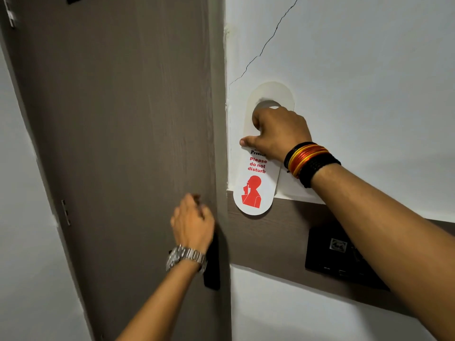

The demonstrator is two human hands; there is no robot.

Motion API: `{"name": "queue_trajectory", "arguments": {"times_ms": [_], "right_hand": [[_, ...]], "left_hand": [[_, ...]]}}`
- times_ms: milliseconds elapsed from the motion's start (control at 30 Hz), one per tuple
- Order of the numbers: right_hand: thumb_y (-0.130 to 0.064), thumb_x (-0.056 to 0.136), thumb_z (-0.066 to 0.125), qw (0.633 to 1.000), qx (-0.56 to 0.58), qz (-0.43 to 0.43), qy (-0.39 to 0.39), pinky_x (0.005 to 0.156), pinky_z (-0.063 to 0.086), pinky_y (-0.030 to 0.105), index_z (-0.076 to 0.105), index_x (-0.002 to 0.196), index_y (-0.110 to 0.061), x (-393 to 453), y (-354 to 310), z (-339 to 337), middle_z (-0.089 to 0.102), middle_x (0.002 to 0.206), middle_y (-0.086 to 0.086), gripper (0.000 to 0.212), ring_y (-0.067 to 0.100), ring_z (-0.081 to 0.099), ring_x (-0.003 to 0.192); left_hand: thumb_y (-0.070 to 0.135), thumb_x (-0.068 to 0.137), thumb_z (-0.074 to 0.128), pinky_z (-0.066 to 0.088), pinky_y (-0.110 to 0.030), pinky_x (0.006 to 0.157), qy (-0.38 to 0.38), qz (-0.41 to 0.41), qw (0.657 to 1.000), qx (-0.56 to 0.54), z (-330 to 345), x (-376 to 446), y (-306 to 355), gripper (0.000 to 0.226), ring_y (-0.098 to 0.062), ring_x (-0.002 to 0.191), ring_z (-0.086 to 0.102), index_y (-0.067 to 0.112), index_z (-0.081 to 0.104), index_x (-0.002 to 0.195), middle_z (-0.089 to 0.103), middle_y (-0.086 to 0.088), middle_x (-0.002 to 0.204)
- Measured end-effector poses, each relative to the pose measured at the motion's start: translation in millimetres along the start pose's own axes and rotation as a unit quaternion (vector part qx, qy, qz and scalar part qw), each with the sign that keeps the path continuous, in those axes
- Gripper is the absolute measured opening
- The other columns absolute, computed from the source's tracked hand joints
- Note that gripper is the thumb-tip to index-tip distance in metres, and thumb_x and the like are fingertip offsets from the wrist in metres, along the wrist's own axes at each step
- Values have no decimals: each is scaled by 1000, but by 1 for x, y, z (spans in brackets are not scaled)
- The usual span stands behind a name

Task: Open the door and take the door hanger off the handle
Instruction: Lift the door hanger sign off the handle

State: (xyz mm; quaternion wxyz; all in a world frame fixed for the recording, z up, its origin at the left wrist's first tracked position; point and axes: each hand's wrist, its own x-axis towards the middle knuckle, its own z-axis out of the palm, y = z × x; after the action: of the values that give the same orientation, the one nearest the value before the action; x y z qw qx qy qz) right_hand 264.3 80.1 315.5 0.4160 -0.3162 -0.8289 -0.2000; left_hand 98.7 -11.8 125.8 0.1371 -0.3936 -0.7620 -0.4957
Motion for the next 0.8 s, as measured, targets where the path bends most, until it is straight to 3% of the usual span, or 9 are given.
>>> {"name": "queue_trajectory", "arguments": {"times_ms": [67,133,267,400,467,533,633,700,800], "right_hand": [[-58,82,74,1000,4,3,1,52,28,24,57,82,-17,1,-1,-1,58,80,1,44,22,54,66],[-56,82,75,1000,13,10,-1,55,33,25,58,82,-16,2,-2,-3,58,82,2,44,22,55,67],[-50,85,75,998,44,18,-32,51,30,20,60,86,-17,0,-2,-9,62,86,2,36,23,59,70],[-36,90,74,978,193,59,-48,69,52,27,74,104,-16,-16,5,-31,72,83,-4,25,17,70,75],[-29,91,73,937,326,122,21,61,61,31,76,102,-17,-39,12,-40,77,77,-2,16,14,73,62],[-29,90,74,905,381,178,68,47,57,27,74,103,-20,-69,21,-46,76,84,-2,16,14,73,59],[-29,92,74,868,431,248,3,45,52,26,71,112,-19,-112,33,-49,73,93,-1,23,15,69,61],[-24,96,71,845,457,276,-33,41,47,24,75,103,-16,-139,39,-51,72,79,4,11,14,62,54],[-22,98,69,825,469,310,-59,39,41,23,76,93,-12,-182,50,-62,67,62,8,13,20,51,47]], "left_hand": [[22,99,55,53,-44,90,40,102,987,-115,-20,18,37,18,-27,103,65,15,64,113,69,-5,110],[28,100,57,58,-38,82,-4,133,974,-185,-31,34,70,20,-19,96,69,16,68,112,72,-2,106],[26,98,66,63,-38,76,-141,45,945,-290,-31,55,106,21,-22,95,75,9,72,110,78,-7,105],[15,98,65,54,-24,46,-186,-12,914,-360,-36,54,110,23,-13,67,73,-5,68,109,77,-14,98],[12,98,65,57,-23,46,-186,-24,902,-388,-43,47,104,22,-7,60,73,-6,68,109,76,-14,95],[12,98,66,62,-28,54,-189,-26,890,-414,-48,38,100,21,-15,69,76,-5,69,110,77,-17,98],[12,96,68,63,-29,62,-213,-14,872,-440,-50,16,103,16,-17,76,77,-2,70,105,79,-15,97],[11,96,69,62,-27,60,-240,-14,858,-454,-44,-4,109,17,-15,74,77,-4,70,105,79,-17,98],[9,95,69,63,-28,58,-283,-31,837,-468,-28,-40,117,17,-16,73,77,-5,69,105,79,-19,99]]}}
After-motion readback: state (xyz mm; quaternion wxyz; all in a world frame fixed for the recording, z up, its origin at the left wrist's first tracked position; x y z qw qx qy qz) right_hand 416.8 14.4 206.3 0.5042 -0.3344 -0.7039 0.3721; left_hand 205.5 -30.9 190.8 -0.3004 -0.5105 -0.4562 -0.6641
